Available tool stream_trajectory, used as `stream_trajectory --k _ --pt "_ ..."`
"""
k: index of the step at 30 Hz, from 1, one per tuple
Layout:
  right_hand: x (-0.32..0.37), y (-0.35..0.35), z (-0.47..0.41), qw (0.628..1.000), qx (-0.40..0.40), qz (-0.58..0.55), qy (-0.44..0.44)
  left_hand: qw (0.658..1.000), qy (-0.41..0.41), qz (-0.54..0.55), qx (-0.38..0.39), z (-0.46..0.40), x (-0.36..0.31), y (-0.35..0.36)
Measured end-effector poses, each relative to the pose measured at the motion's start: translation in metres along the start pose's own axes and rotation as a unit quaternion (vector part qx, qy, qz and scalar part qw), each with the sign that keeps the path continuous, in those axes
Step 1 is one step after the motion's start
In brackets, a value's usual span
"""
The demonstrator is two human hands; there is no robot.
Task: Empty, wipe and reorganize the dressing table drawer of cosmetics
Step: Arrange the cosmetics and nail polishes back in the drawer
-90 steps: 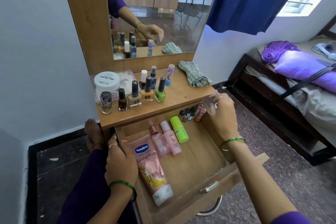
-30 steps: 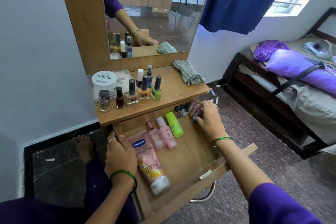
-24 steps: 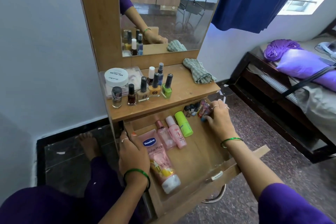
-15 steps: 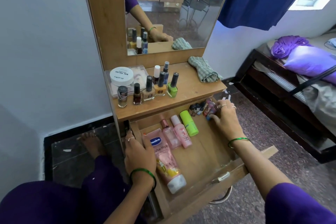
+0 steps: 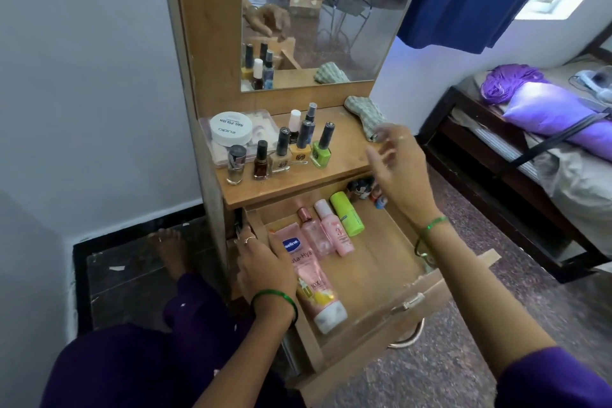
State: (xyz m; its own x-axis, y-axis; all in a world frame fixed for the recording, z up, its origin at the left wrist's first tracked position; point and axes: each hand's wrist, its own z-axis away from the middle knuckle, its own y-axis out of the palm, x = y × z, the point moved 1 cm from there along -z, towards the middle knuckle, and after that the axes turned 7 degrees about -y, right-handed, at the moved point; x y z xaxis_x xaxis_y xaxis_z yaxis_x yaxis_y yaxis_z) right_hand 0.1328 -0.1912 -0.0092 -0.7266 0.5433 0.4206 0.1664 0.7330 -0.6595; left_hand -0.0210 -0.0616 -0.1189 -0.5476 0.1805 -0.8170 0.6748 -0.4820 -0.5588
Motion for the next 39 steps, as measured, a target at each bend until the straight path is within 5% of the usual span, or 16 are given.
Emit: stream_trajectory --k 9,22,39 --pt "0.026 0.027 -0.05 0.977 0.186 0.067 -0.076 1.0 0.007 -0.015 0.015 -0.001 0.002 -0.002" --pt "-0.002 -0.06 0.015 0.992 0.066 0.033 0.099 1.0 -0.004 -0.02 0.018 -0.003 0.006 0.004" --pt "-0.06 0.019 0.022 0.944 0.112 0.098 0.295 0.984 0.022 -0.163 0.062 -0.017 -0.006 0.002"
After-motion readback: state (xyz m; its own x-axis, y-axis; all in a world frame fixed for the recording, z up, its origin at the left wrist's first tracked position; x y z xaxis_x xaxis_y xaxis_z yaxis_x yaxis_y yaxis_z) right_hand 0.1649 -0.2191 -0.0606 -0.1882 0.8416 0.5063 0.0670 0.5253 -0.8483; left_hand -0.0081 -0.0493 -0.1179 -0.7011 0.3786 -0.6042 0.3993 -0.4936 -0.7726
